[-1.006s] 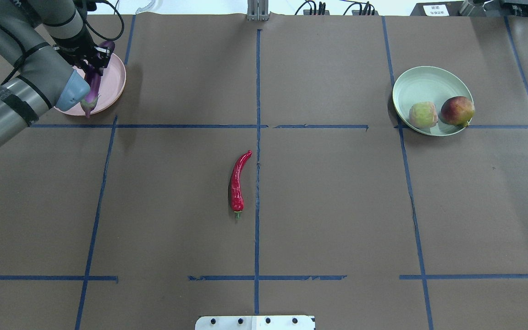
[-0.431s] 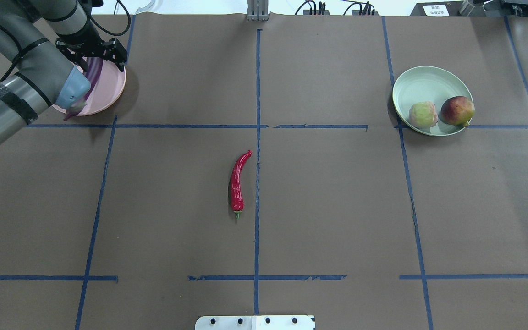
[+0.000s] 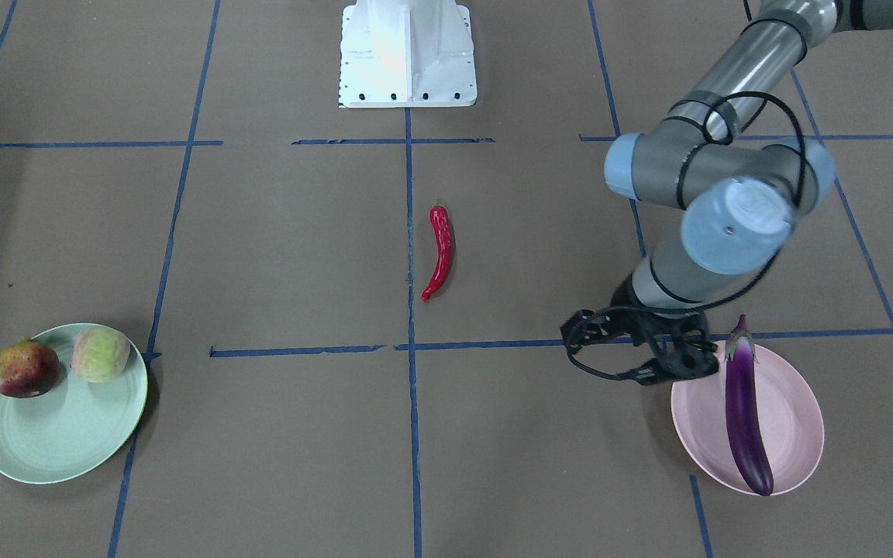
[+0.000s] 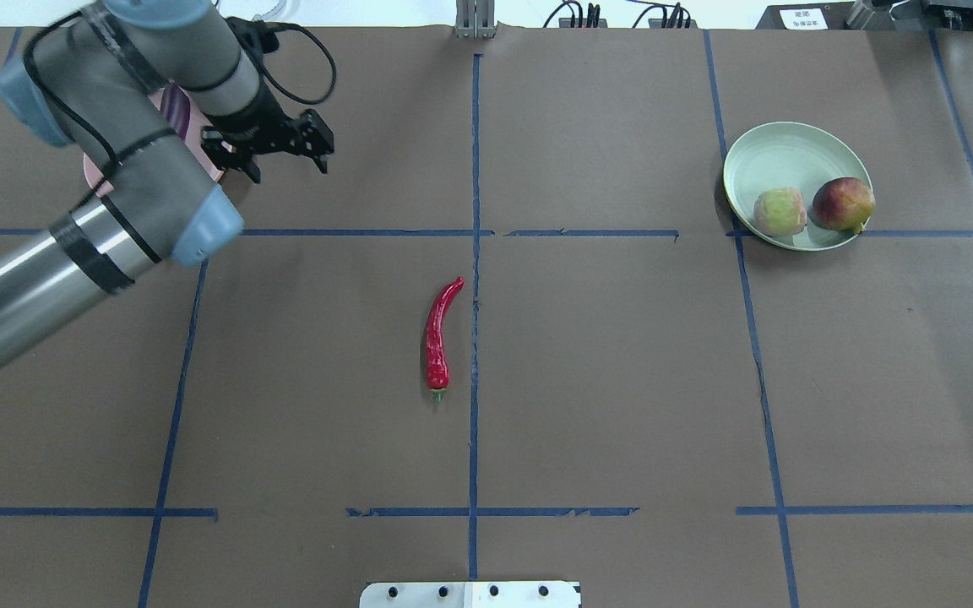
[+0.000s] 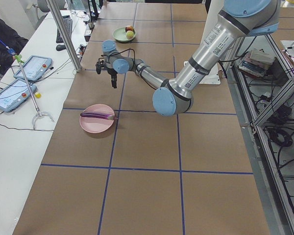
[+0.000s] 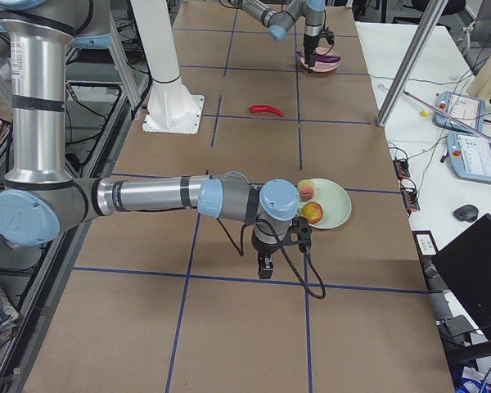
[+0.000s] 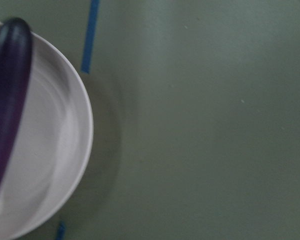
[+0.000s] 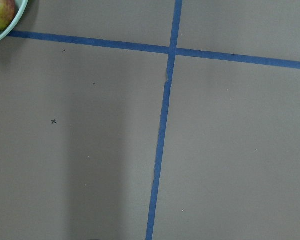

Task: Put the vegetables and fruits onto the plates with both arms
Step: 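Move the left gripper back and grasp the red chili pepper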

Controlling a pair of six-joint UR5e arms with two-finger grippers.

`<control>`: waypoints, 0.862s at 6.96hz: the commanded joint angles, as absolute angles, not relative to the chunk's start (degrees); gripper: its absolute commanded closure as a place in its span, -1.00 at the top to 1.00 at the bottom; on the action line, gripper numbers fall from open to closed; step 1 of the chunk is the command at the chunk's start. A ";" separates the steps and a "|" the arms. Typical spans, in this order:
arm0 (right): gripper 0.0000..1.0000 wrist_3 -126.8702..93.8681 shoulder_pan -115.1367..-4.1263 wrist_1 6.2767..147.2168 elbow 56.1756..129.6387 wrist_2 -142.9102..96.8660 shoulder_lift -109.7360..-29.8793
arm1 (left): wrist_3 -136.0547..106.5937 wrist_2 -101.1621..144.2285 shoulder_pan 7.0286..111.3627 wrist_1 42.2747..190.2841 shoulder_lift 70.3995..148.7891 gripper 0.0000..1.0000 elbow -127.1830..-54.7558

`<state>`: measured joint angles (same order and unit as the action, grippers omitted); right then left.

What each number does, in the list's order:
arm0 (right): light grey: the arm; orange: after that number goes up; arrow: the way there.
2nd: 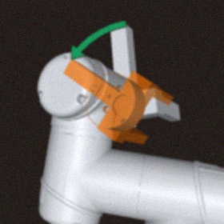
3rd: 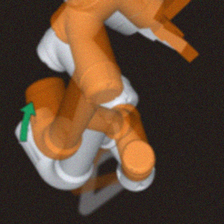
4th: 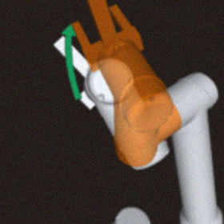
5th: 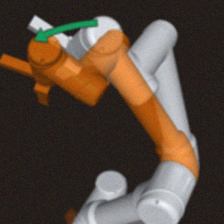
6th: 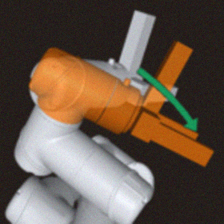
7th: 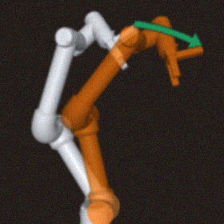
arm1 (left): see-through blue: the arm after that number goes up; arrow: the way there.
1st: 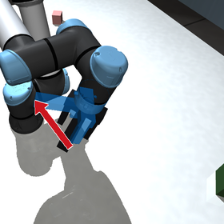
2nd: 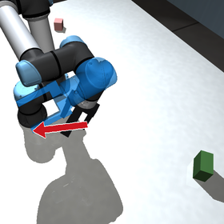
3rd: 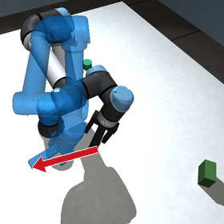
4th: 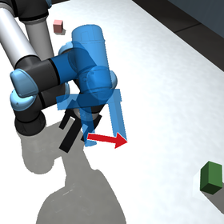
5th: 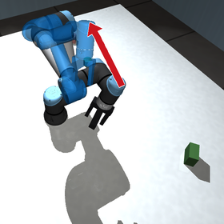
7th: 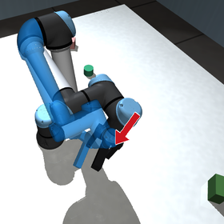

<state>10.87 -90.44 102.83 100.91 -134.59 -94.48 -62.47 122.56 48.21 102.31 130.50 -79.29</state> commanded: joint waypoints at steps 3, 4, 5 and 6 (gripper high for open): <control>1.00 10.90 -90.44 102.83 100.90 -134.56 -94.48 | -73.03 109.61 30.43 102.13 132.35 1.00 -83.58; 1.00 10.90 -90.44 102.92 100.90 -134.56 -94.48 | -73.56 107.25 28.67 101.08 132.54 1.00 -83.50; 1.00 10.90 -90.44 102.92 100.81 -134.56 -94.48 | -73.56 106.44 27.78 99.77 132.97 0.97 -83.58; 1.00 10.90 -90.44 102.92 100.90 -134.56 -94.48 | -73.65 106.44 27.43 99.76 132.98 0.38 -83.58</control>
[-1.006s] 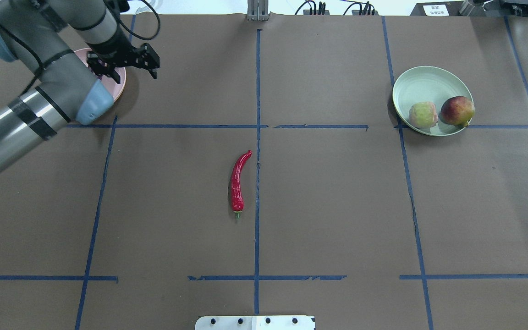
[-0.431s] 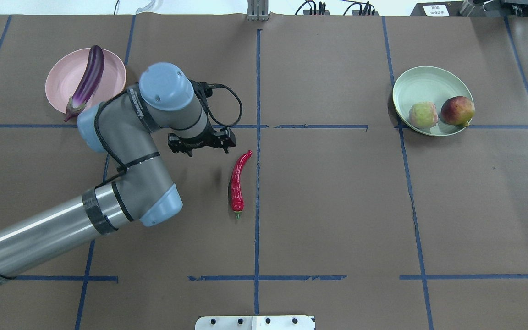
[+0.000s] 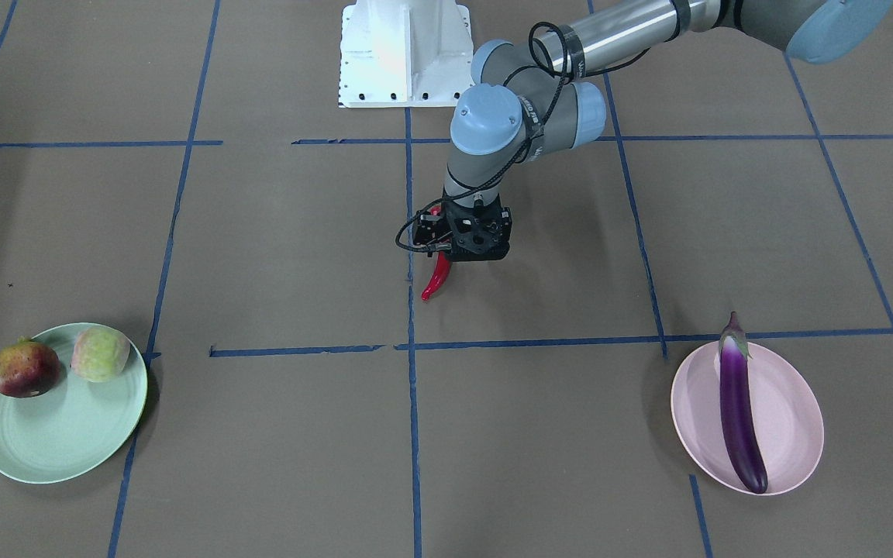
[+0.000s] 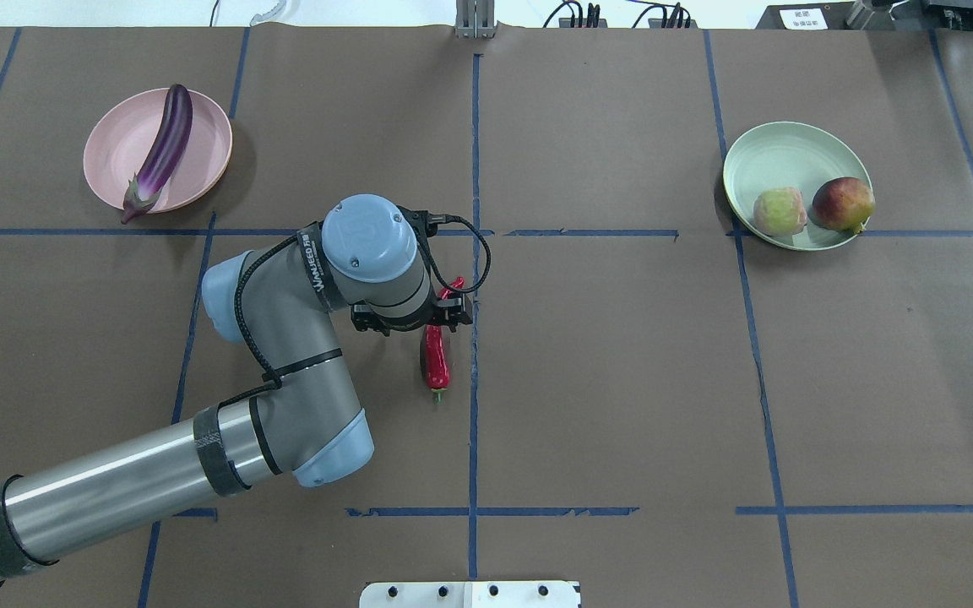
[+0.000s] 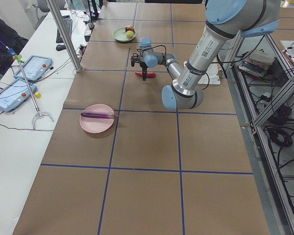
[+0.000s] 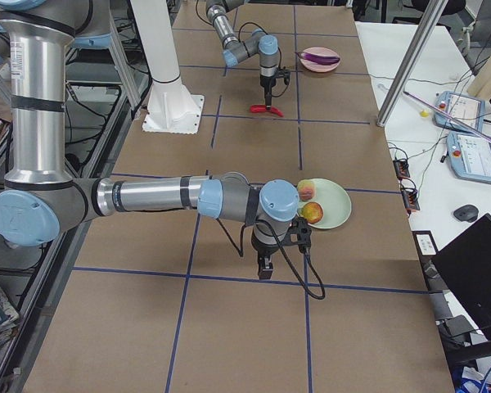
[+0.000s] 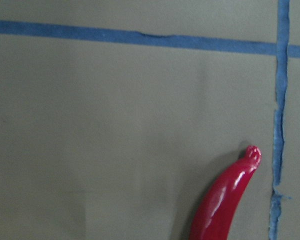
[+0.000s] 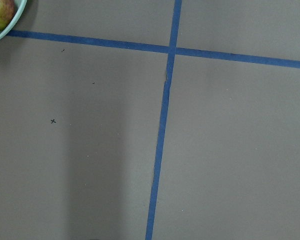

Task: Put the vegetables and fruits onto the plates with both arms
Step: 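Move the left gripper back and grasp the red chili pepper, then carry the chili pepper to the pink plate beside the eggplant and release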

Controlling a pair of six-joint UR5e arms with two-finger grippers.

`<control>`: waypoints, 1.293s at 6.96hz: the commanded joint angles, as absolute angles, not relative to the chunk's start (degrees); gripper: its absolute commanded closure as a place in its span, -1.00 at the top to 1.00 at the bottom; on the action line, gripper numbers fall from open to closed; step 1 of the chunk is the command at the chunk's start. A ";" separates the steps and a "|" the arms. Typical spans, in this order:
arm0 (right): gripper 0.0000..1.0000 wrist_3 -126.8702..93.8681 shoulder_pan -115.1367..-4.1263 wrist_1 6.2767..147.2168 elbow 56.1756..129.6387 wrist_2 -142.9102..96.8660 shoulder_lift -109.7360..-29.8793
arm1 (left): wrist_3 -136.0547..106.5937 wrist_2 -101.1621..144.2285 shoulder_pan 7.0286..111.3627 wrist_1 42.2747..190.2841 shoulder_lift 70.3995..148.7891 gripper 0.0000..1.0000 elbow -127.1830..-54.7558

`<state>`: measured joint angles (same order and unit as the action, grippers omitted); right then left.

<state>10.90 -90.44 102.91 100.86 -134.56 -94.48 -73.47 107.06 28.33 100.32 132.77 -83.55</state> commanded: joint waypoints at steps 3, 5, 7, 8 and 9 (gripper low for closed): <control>1.00 10.81 -90.44 102.92 100.81 -134.56 -94.48 | -73.74 106.52 27.42 97.93 132.54 -1.00 -86.73; 1.00 10.90 -90.44 102.92 100.81 -134.56 -94.48 | -72.86 107.31 31.61 90.91 131.58 -1.00 -92.62; 1.00 10.81 -90.35 102.92 100.72 -134.56 -94.48 | -70.08 115.35 43.52 91.40 127.21 -1.00 -91.42; 1.00 10.90 -90.35 102.92 100.64 -134.56 -94.48 | -59.69 116.71 48.64 91.49 126.57 -1.00 -87.06; 1.00 10.81 -90.35 102.92 100.63 -134.65 -94.48 | -51.24 116.81 53.22 92.19 126.56 -1.00 -80.66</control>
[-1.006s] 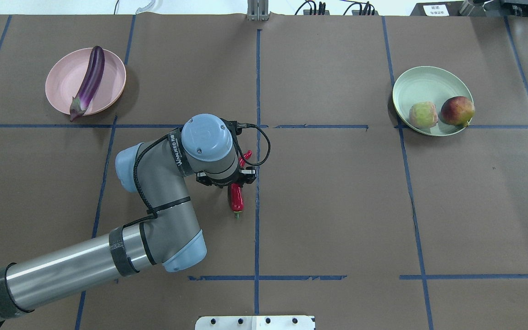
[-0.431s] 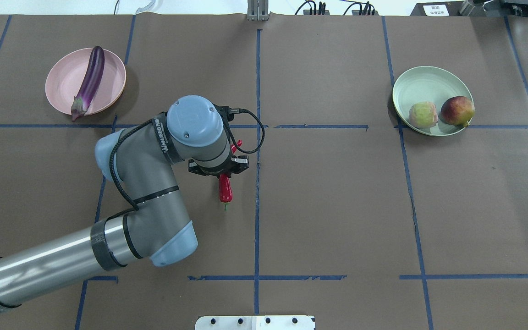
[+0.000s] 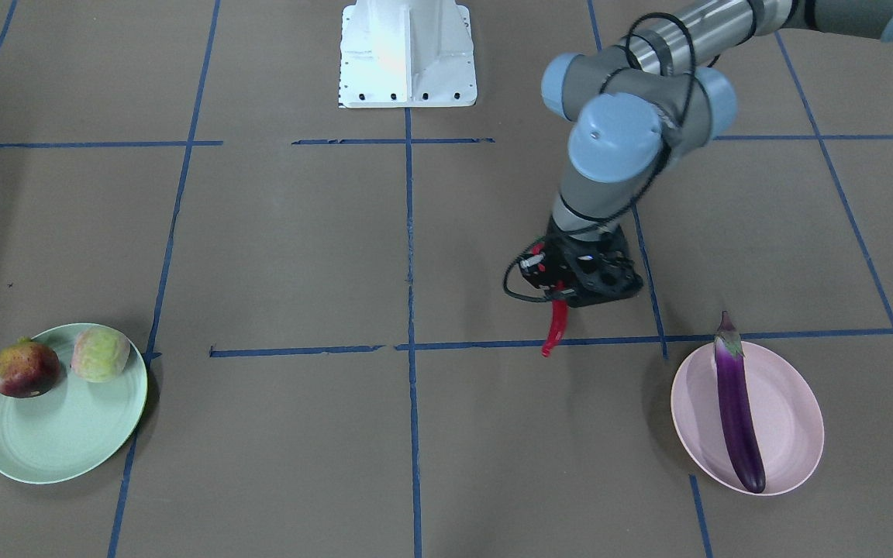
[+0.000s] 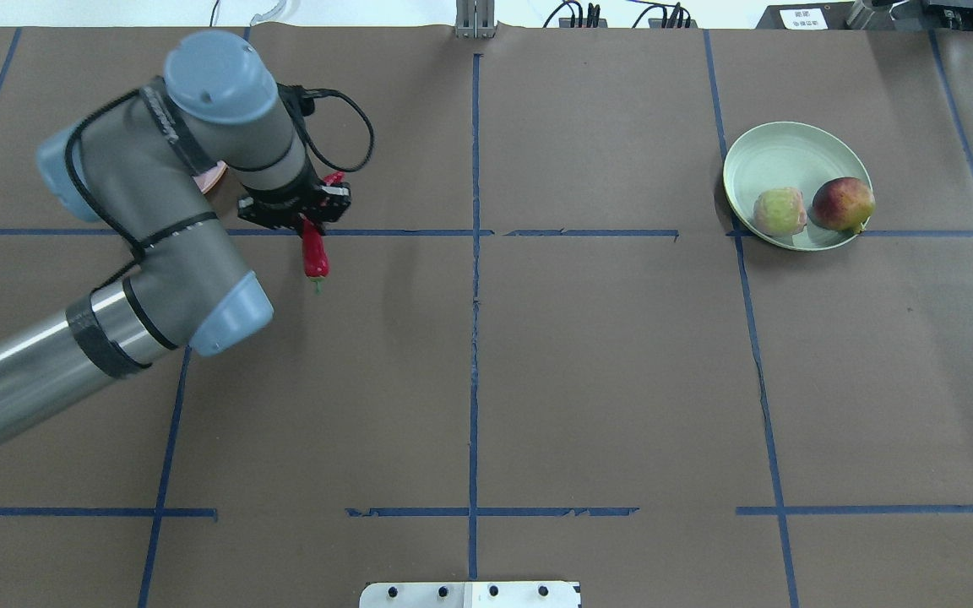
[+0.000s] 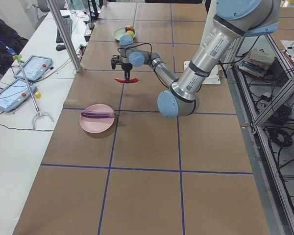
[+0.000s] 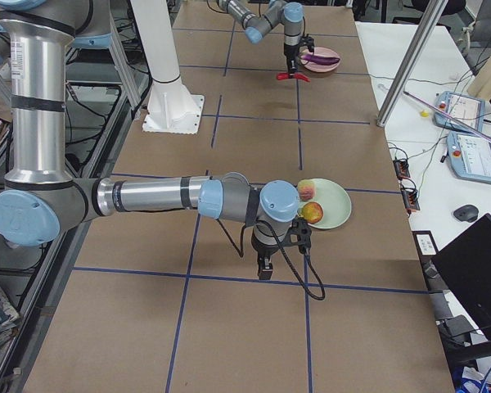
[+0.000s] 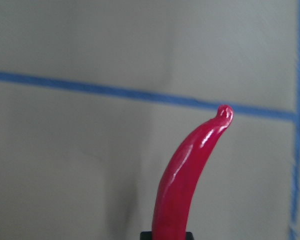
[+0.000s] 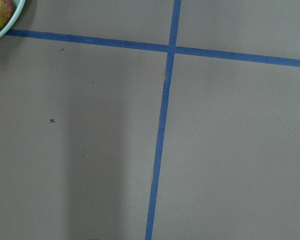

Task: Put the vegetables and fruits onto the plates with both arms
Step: 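Carry the chili pepper to the pink plate beside the eggplant and release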

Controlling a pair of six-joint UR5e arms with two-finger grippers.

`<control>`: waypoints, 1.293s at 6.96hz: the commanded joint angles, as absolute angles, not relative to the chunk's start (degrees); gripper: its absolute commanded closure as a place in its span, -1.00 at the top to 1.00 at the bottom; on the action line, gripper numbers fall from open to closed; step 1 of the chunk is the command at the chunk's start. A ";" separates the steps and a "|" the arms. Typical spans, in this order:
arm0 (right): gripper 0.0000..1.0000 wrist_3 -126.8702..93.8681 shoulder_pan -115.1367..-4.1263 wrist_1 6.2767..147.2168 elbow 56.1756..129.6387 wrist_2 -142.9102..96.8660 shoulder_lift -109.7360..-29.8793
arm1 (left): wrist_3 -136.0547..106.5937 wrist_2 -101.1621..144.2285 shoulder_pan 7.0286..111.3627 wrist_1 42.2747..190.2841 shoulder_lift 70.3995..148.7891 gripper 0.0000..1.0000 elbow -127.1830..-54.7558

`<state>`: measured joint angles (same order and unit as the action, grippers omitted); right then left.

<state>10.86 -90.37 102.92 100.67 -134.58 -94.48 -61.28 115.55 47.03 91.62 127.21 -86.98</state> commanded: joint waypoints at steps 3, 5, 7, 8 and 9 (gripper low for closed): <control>1.00 10.90 -90.35 102.92 100.63 -134.65 -94.57 | -42.89 119.36 58.71 99.72 127.00 -0.16 -66.92; 1.00 10.90 -90.35 102.92 100.63 -134.56 -94.48 | -42.19 121.71 58.80 100.90 127.27 1.00 -67.23; 1.00 10.90 -90.35 102.83 100.63 -134.47 -94.48 | -30.32 130.49 64.48 100.20 122.30 1.00 -72.12; 1.00 10.90 -90.35 102.83 100.63 -134.30 -94.48 | -25.10 131.47 68.69 100.11 116.08 1.00 -78.16; 1.00 10.90 -90.35 102.83 100.63 -134.30 -94.48 | -21.83 134.01 72.21 98.45 112.80 1.00 -81.62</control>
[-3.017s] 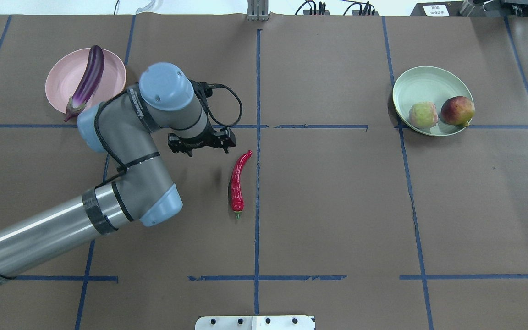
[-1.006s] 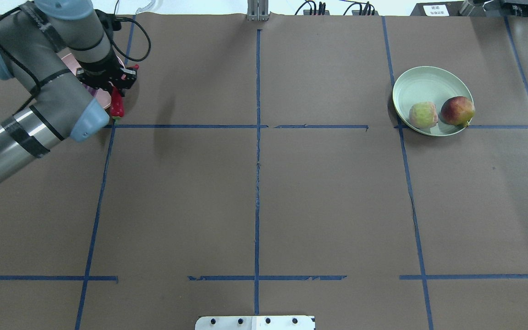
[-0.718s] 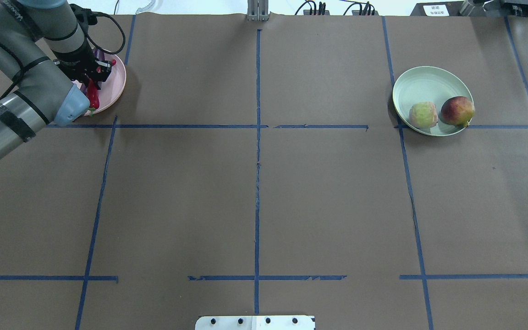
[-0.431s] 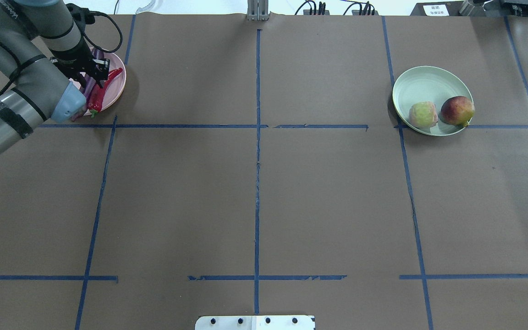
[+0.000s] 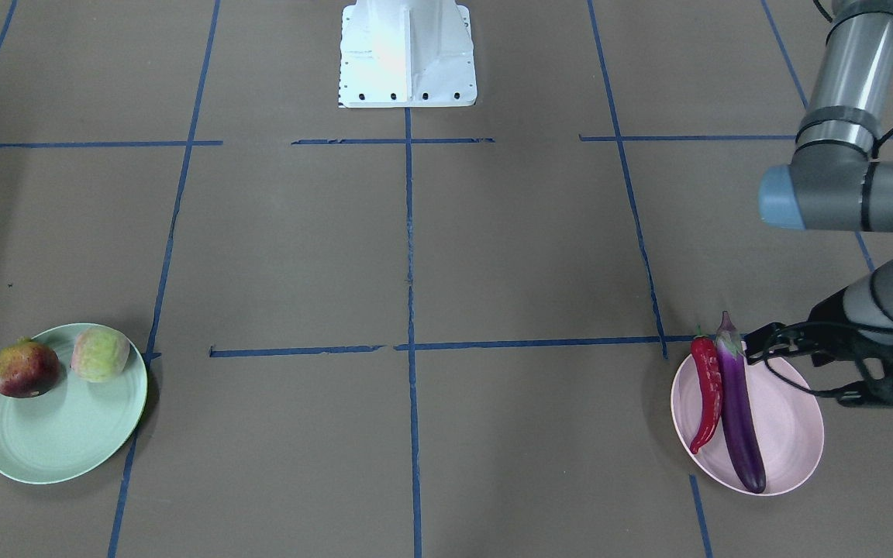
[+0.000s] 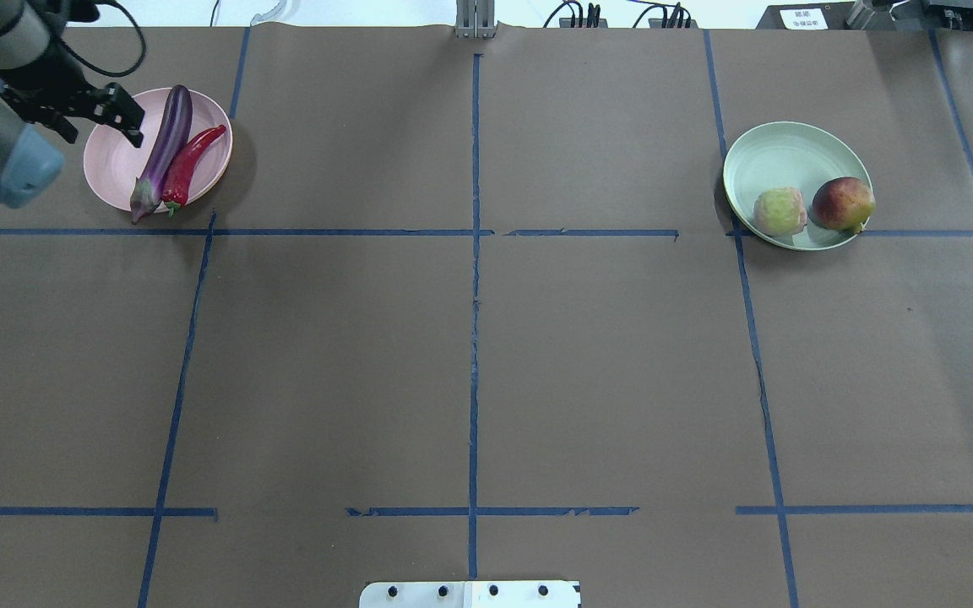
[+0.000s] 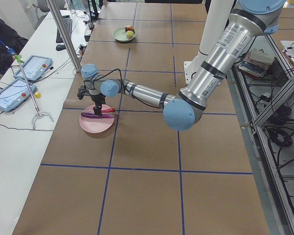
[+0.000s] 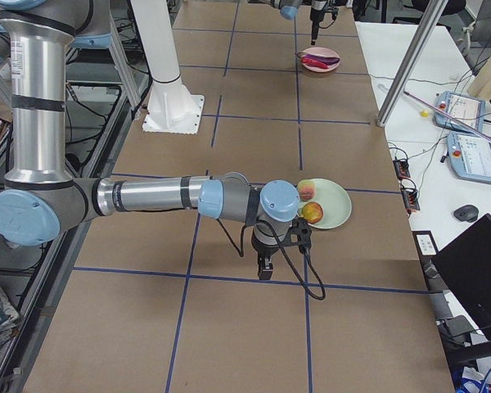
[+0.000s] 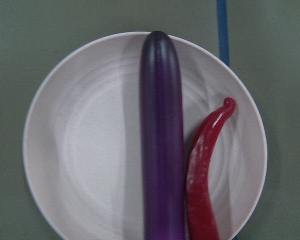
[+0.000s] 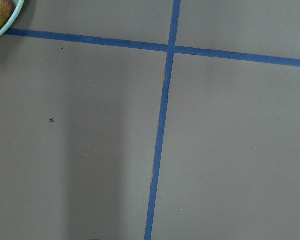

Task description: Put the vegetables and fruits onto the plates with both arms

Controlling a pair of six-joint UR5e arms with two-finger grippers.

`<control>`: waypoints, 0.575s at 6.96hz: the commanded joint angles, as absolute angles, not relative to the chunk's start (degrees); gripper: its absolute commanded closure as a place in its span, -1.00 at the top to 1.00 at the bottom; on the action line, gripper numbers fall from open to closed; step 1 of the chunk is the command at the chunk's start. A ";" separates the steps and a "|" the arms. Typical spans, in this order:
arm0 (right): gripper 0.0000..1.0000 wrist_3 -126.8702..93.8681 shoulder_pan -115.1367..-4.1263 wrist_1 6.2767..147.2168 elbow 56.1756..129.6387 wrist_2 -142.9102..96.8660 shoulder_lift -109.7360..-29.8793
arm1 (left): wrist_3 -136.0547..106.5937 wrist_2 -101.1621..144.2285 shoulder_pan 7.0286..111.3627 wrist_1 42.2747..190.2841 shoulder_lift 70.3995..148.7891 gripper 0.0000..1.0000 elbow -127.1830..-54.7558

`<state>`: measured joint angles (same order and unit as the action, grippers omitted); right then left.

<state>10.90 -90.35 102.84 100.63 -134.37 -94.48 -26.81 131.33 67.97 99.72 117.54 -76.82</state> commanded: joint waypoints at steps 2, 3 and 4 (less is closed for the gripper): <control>1.00 10.81 -90.35 102.92 100.72 -134.47 -94.48 | -4.84 133.86 79.69 86.37 103.95 1.00 -92.31; 1.00 10.90 -90.35 102.83 100.72 -134.39 -94.57 | -1.09 134.03 83.46 84.22 99.54 1.00 -95.94; 1.00 10.81 -90.44 102.92 100.72 -134.38 -94.48 | -0.71 134.21 85.50 84.20 94.97 1.00 -98.33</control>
<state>10.85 -90.37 102.88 100.71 -134.40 -94.52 -3.61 134.03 82.21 85.86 100.68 -94.44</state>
